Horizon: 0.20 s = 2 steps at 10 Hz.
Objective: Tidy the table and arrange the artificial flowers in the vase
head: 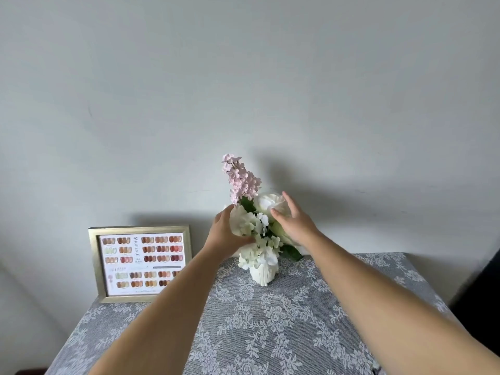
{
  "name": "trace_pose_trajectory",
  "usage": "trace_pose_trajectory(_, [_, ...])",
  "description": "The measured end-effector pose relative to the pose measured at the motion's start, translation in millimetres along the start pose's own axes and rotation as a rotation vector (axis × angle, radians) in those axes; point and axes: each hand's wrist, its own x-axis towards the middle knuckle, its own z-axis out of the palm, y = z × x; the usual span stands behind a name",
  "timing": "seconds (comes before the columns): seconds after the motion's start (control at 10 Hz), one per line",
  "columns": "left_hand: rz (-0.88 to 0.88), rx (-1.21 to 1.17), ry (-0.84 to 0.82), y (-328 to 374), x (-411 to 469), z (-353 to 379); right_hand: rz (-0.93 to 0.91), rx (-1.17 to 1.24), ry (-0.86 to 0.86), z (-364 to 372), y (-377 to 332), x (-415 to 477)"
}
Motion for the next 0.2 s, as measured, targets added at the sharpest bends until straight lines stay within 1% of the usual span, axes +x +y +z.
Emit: trace_pose_trajectory(0.2, [-0.005,0.004,0.094,-19,-34,-1,-0.088,0.074,0.178,3,29,-36])
